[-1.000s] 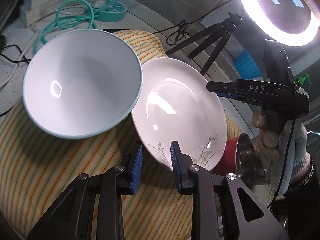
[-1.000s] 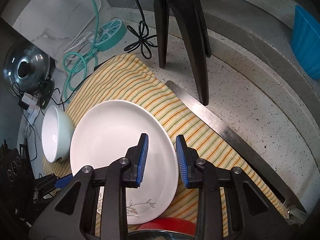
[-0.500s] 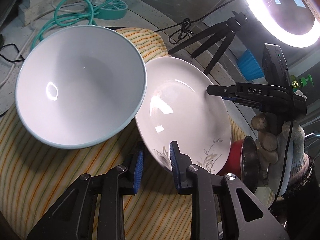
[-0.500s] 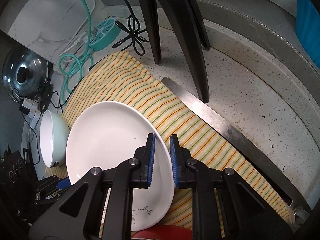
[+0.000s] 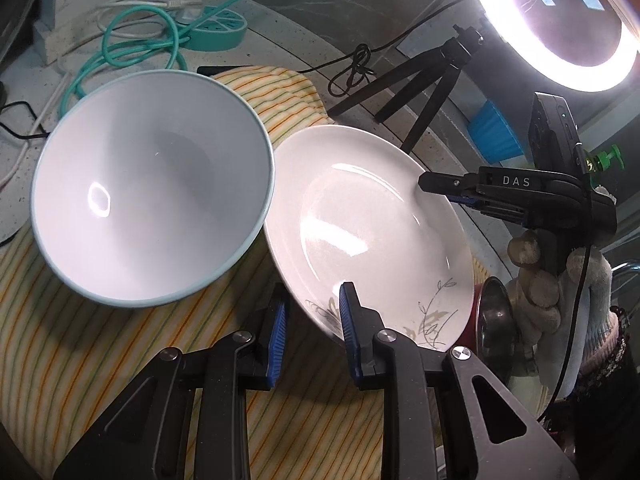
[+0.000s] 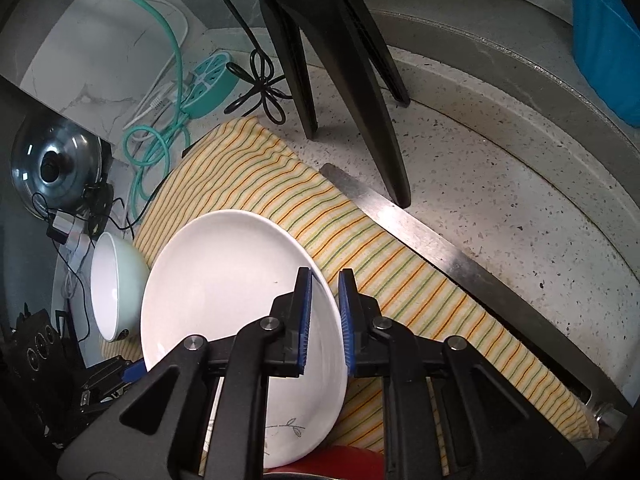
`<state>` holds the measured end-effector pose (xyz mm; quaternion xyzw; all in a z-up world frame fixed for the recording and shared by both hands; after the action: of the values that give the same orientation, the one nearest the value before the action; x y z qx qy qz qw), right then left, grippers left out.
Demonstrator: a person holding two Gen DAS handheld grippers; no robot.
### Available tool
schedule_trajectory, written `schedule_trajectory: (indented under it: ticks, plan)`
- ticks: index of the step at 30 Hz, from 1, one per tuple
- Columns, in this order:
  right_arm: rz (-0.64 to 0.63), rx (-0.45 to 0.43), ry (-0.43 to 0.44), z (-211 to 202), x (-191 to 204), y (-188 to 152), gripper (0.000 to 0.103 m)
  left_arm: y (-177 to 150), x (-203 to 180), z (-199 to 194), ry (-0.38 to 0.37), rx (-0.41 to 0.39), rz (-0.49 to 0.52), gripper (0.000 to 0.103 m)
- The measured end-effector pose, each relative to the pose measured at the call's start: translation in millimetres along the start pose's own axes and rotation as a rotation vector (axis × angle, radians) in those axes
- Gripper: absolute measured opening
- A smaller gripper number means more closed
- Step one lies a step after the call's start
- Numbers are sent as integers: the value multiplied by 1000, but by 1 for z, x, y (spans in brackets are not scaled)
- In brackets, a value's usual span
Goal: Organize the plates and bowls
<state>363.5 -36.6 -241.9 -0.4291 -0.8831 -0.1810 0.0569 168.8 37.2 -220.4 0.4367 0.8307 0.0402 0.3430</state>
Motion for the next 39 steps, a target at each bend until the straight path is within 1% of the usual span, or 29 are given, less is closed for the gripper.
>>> schedule_trajectory:
  ticks: [9, 26, 32, 39]
  plan:
    - [15, -18, 13, -5, -1, -2, 12, 1, 2, 0, 13, -7, 9, 23]
    - [47, -79, 25, -30, -6, 8, 11, 17, -16, -11, 5, -52, 51, 23]
    - [68, -103, 34, -46, -8, 6, 11, 24, -26, -21, -4, -66, 73, 23]
    - [76, -144, 37, -83, 1, -4, 11, 32, -37, -47, -33, -87, 100, 23]
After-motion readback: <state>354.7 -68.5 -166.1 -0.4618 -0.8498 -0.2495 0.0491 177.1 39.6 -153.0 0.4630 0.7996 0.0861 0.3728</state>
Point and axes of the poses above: each gripper's, at about its wrist camera, not at the fingertips, and z roughly the way its jaws point, x to its left, y to its top, the point moved 7 cm from there along z, roughly the way its jaws point, and after that the axes turned 5 degrees about -y, right-handed, at the moved point
